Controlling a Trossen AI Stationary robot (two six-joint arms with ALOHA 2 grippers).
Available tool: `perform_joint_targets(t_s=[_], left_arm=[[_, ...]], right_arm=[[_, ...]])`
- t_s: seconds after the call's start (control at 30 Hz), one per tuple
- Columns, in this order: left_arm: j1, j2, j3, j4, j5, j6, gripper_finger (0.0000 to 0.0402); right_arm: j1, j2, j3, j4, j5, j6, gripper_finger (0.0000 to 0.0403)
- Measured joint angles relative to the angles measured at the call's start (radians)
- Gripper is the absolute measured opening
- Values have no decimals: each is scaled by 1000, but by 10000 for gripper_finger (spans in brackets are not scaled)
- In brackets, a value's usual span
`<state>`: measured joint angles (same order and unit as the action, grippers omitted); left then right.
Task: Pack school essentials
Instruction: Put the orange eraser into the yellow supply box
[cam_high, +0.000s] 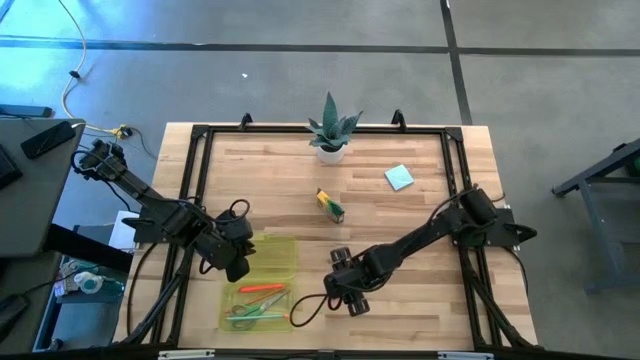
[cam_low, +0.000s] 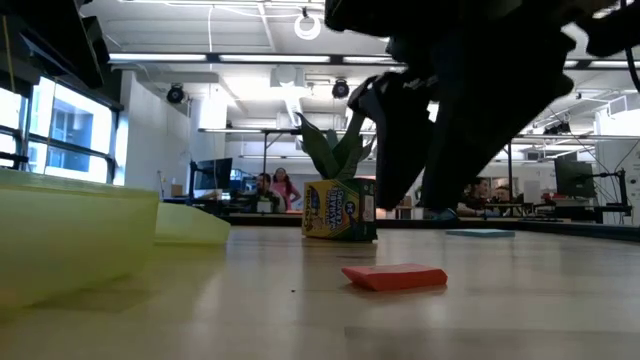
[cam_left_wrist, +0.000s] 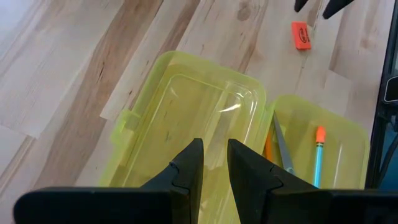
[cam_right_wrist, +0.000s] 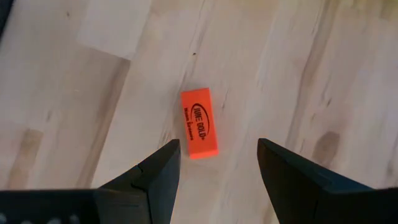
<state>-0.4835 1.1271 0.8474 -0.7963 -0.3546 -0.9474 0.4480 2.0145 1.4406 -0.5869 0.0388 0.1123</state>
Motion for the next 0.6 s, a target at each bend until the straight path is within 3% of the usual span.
perform_joint_targets(t_s=[0.6], left_arm=[[0, 0, 0, 1, -14, 0, 62]], right_arm=[[0, 93, 1, 54, -75, -4, 204]])
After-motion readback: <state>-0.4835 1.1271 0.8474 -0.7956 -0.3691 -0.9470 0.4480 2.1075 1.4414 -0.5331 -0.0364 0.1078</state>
